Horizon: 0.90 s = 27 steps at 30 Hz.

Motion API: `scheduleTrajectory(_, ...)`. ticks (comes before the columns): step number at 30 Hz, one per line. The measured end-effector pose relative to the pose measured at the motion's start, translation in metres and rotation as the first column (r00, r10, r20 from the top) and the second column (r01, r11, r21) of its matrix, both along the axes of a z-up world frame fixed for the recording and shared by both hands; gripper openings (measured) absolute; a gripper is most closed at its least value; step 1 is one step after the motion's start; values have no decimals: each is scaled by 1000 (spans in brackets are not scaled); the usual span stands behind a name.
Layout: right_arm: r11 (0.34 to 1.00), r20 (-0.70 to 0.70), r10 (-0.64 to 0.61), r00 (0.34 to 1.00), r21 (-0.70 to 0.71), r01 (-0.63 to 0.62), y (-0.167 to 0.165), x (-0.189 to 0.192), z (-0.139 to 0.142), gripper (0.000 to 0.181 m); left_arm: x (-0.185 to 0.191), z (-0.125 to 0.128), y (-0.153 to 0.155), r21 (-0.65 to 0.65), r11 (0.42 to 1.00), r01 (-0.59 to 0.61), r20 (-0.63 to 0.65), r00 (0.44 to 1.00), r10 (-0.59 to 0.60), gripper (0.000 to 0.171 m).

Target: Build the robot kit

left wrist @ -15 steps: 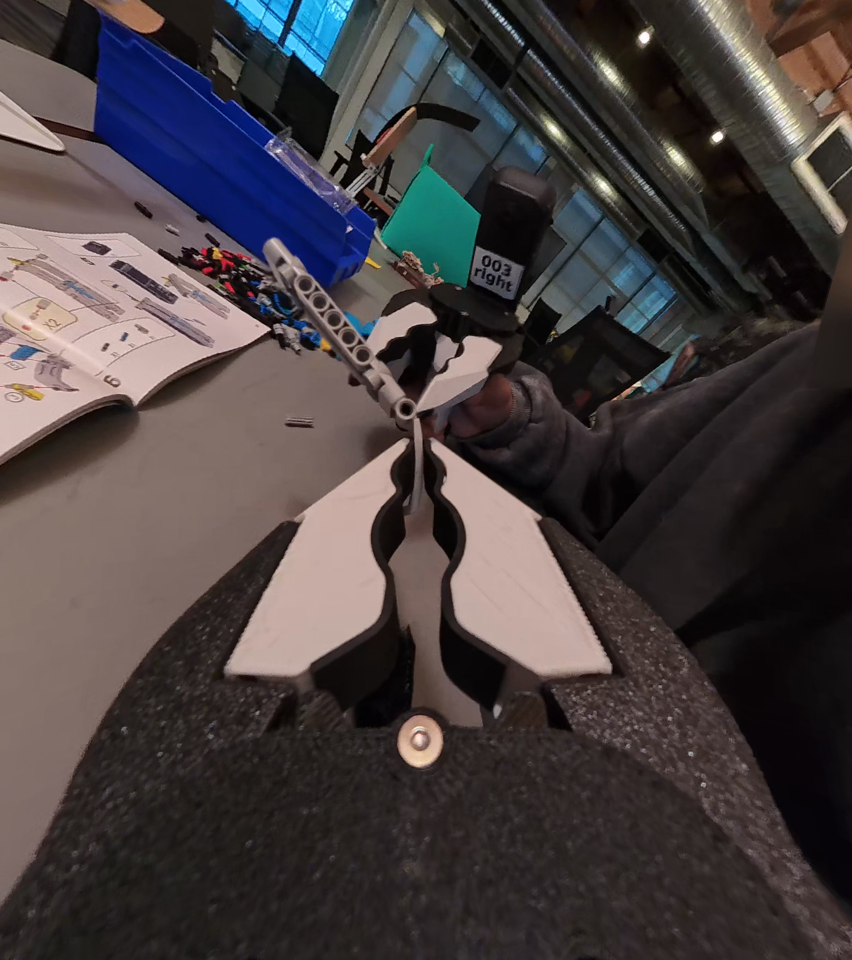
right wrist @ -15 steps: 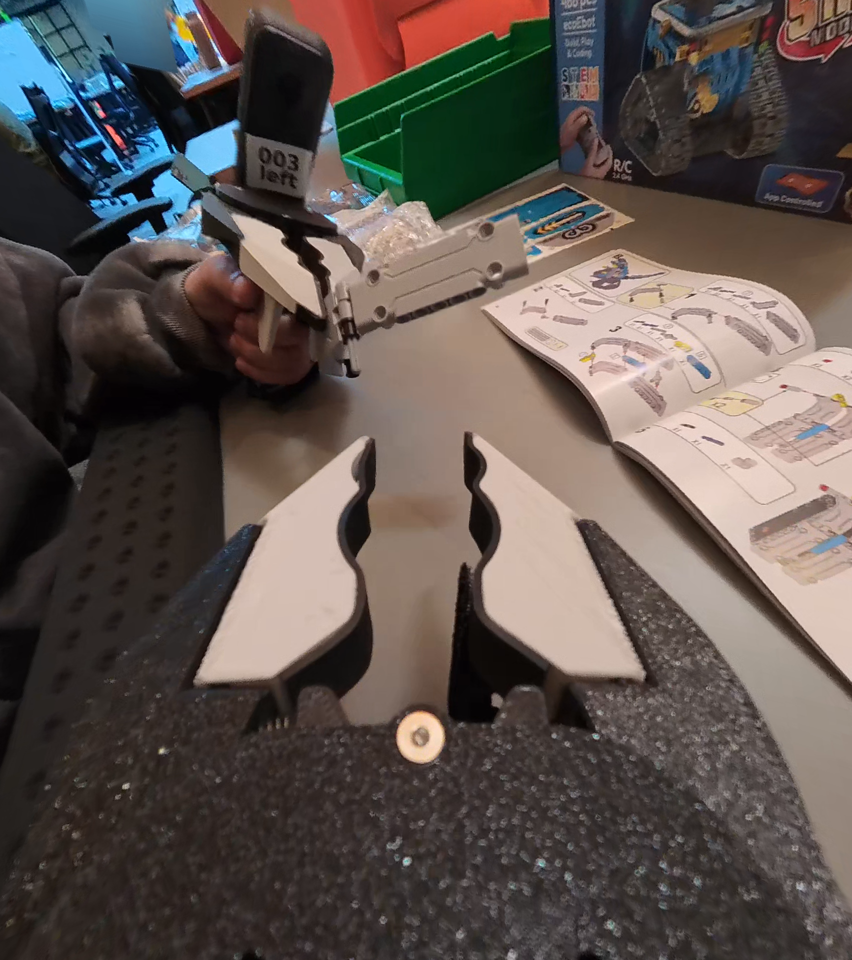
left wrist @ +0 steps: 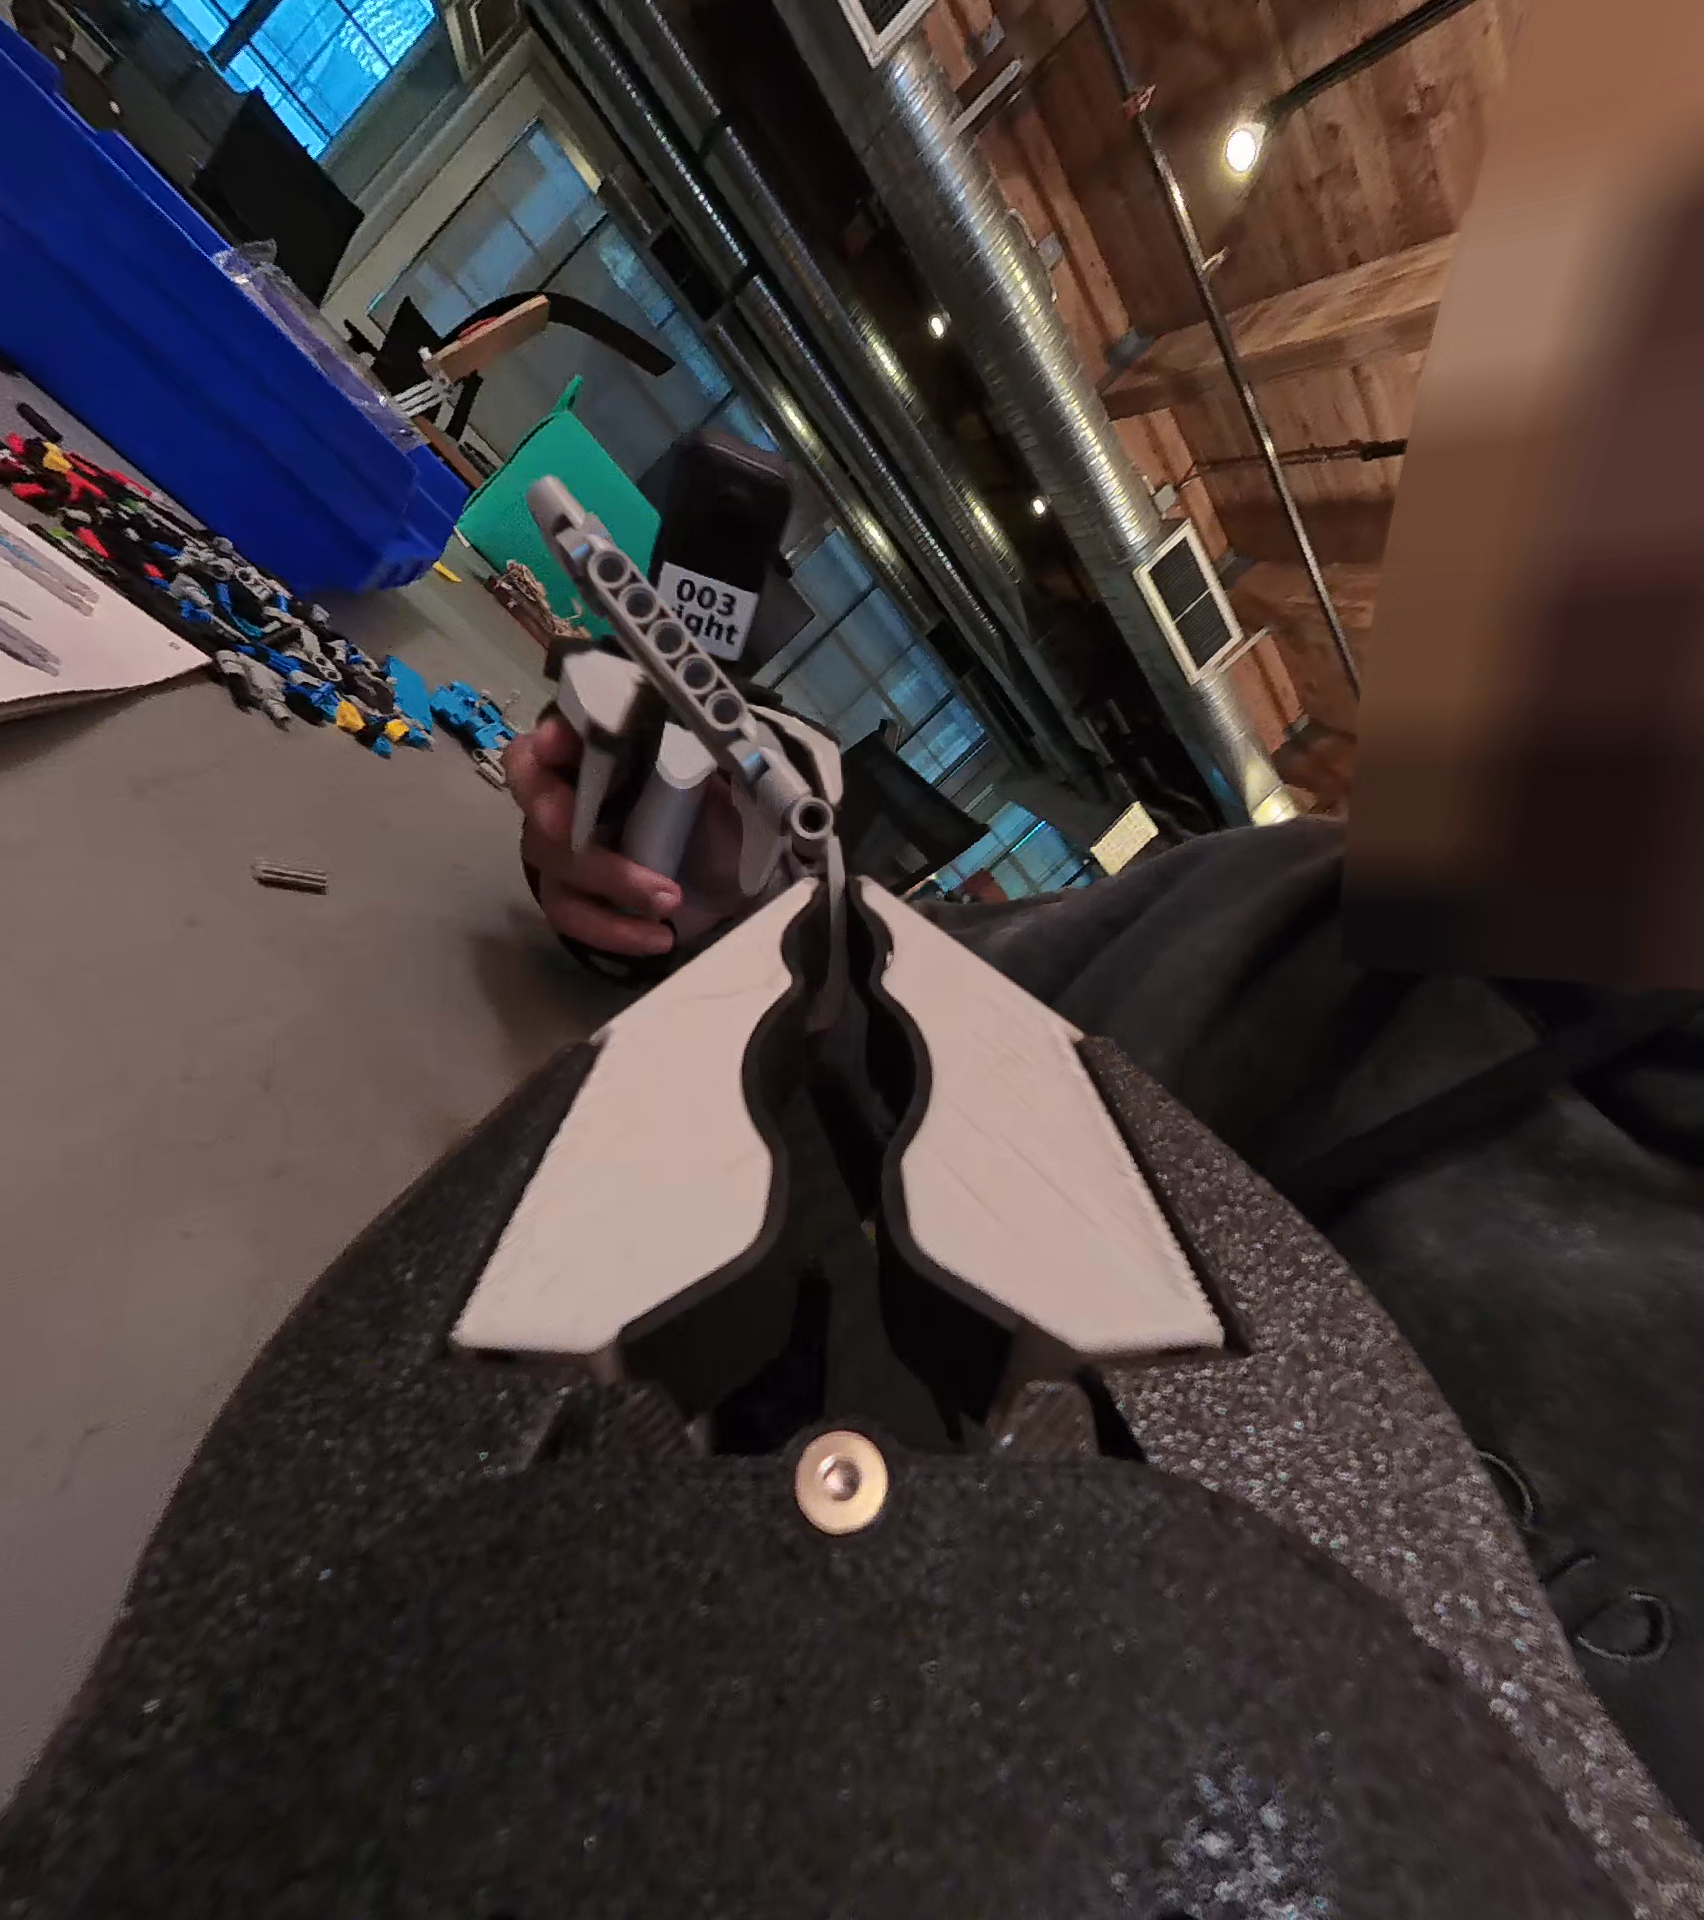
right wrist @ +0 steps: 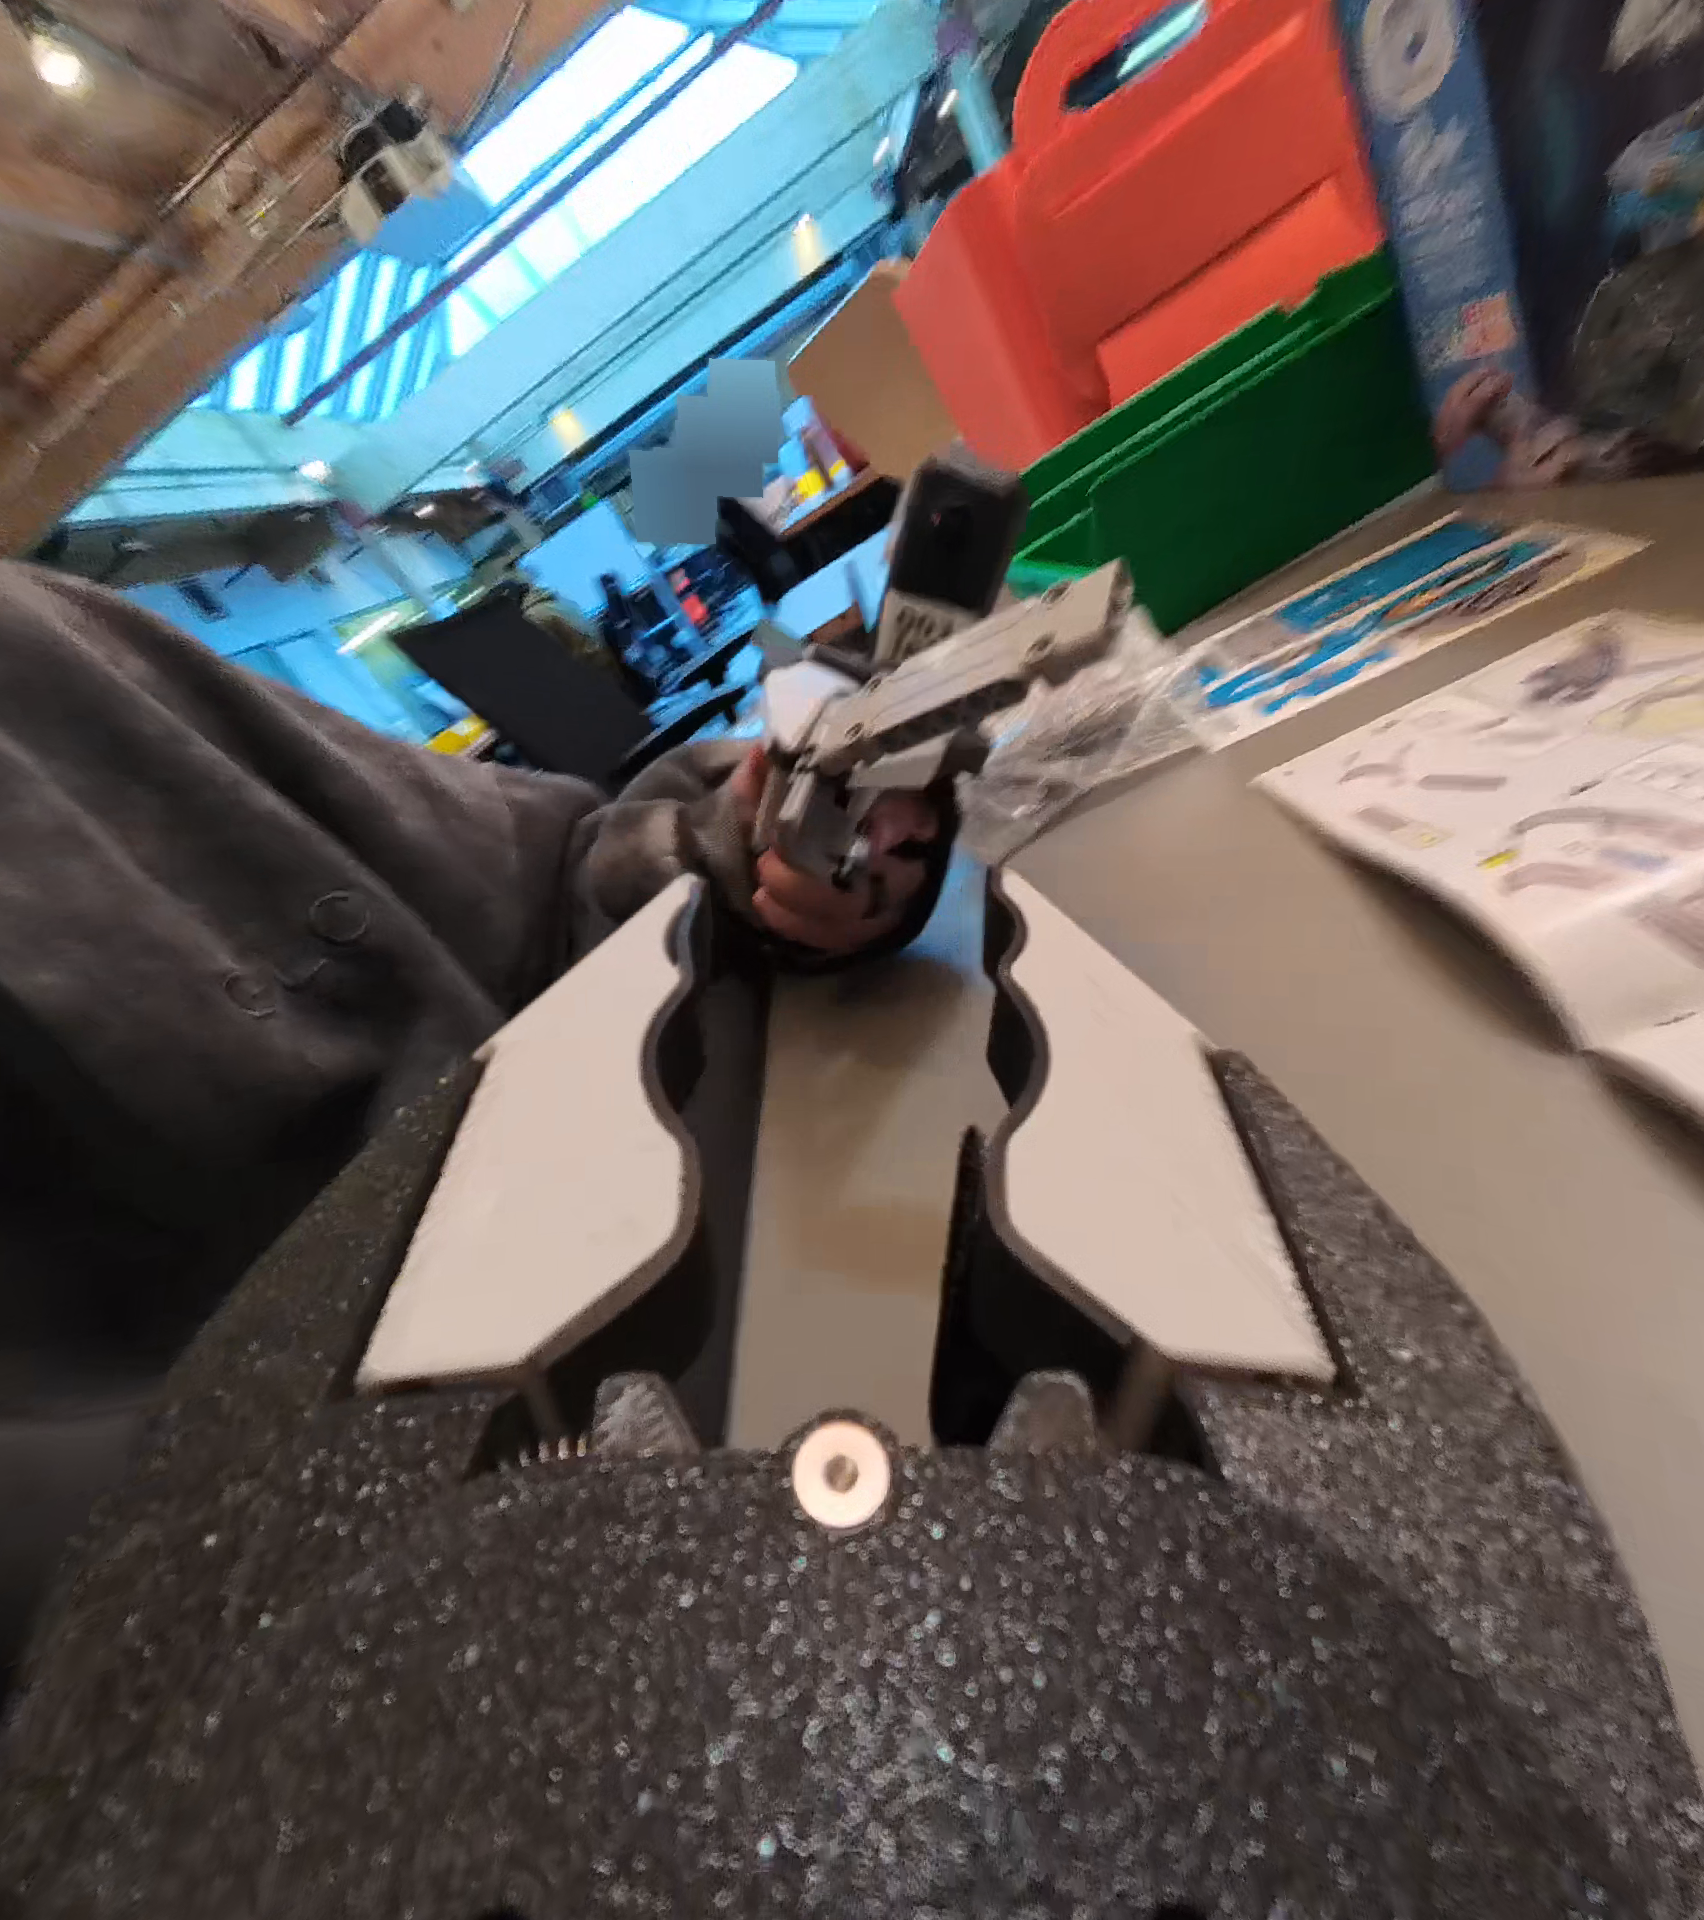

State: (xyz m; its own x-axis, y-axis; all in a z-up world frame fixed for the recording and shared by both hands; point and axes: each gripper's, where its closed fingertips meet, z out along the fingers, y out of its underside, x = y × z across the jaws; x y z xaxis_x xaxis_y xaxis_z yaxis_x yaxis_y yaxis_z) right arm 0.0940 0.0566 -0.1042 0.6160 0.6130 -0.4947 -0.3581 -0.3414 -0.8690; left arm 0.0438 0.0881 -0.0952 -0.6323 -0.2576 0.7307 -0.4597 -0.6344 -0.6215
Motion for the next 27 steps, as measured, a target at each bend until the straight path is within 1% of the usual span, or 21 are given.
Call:
scheduleTrajectory(1,995,38,-79,996,57,77,5,8,4,57,1,-1,2,-6,1000,-11,-7,1000,11,1)
scheduleTrajectory(2,980,107,-160,981,135,145,8,14,8,59,3,-2,4,2,1000,-27,-15,1000,27,1)
scheduleTrajectory(3,960,205,-226,952,214,181,9,17,10,59,3,-3,5,4,999,-32,-18,999,32,1)
scheduleTrajectory(4,936,317,-290,903,291,198,10,17,9,59,4,-3,5,1,999,-33,-21,999,33,1)
scheduleTrajectory(5,909,429,-361,828,359,210,12,18,7,61,5,-5,6,6,999,-42,-30,999,42,1)
scheduleTrajectory(7,869,609,-469,640,448,210,16,18,-5,68,6,-9,4,15,999,-40,-47,998,41,1)
scheduleTrajectory(8,850,669,-515,536,479,218,19,19,-11,68,6,-9,3,4,1000,-31,-53,998,31,1)
scheduleTrajectory(10,807,742,-590,318,545,225,26,24,-19,71,6,-10,-1,-16,1000,-3,-69,998,1,1)
scheduleTrajectory(11,804,770,-594,234,556,211,28,25,-22,72,6,-11,-4,-25,1000,9,-76,997,-11,1)
scheduleTrajectory(12,806,785,-591,185,562,188,29,22,-25,74,6,-11,-6,-32,999,22,-80,996,-25,1)
scheduleTrajectory(14,810,800,-585,131,569,142,31,13,-29,73,4,-12,-12,-32,998,48,-87,995,-51,1)
scheduleTrajectory(16,800,797,-599,76,591,103,30,8,-28,70,3,-14,-17,-23,997,70,-93,993,-72,1)
scheduleTrajectory(17,797,796,-603,61,597,89,29,7,-28,67,3,-14,-18,-23,997,75,-97,992,-77,1)
scheduleTrajectory(20,800,799,-599,52,594,85,28,6,-30,65,3,-17,-17,-55,995,84,-121,988,-91,1)
scheduleTrajectory(23,801,800,-598,47,593,79,28,7,-31,61,1,-18,-20,-144,980,135,-161,974,-158,0)
scheduleTrajectory(25,801,802,-597,17,596,54,28,6,-34,55,-1,-17,-21,-209,964,166,-175,963,-204,0)
scheduleTrajectory(27,798,799,-601,-28,602,18,27,5,-37,46,0,-20,-21,-225,960,169,-194,957,-214,0)
